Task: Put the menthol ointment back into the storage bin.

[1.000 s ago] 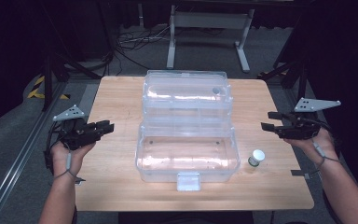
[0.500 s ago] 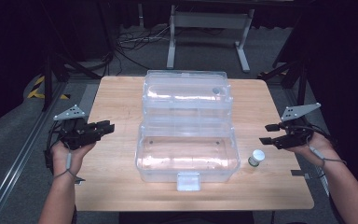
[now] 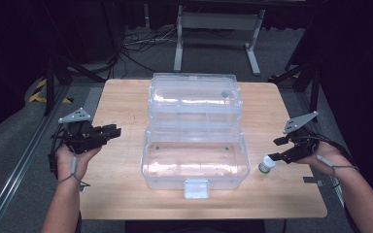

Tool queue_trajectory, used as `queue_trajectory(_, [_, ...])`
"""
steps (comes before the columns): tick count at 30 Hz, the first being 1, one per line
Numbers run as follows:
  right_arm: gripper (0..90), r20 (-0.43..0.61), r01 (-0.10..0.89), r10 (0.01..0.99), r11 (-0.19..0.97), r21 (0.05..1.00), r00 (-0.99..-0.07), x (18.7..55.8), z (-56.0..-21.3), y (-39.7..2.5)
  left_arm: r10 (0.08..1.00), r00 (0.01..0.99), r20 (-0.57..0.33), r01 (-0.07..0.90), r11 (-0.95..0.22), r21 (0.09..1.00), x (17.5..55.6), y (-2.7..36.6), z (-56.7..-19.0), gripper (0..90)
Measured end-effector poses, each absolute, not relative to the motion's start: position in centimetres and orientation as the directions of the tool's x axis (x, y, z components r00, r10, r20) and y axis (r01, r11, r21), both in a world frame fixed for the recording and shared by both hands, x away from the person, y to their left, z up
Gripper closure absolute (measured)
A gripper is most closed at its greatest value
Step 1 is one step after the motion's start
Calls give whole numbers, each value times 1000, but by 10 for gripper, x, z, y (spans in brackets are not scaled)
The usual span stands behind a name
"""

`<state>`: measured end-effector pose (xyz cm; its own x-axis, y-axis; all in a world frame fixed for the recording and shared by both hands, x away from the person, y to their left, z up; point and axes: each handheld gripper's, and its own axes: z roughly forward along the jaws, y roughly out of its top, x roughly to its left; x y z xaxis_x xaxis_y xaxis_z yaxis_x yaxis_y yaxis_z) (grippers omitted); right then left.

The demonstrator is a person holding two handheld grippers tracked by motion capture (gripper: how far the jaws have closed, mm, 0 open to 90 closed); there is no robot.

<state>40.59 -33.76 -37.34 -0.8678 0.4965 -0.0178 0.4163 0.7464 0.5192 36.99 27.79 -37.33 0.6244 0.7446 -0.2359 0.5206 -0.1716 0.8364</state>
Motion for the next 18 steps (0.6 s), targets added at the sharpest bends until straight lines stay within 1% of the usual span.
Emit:
queue_trajectory(4, [334, -15, 425, 494, 762, 489, -869, 408, -379, -335, 746, 623, -237, 522, -170, 836, 369, 279, -374, 666])
queue_trajectory(18, [309, -49, 386, 433, 845, 371, -900, 414, -398, -324, 750, 615, -245, 530, -162, 832, 367, 282, -375, 666])
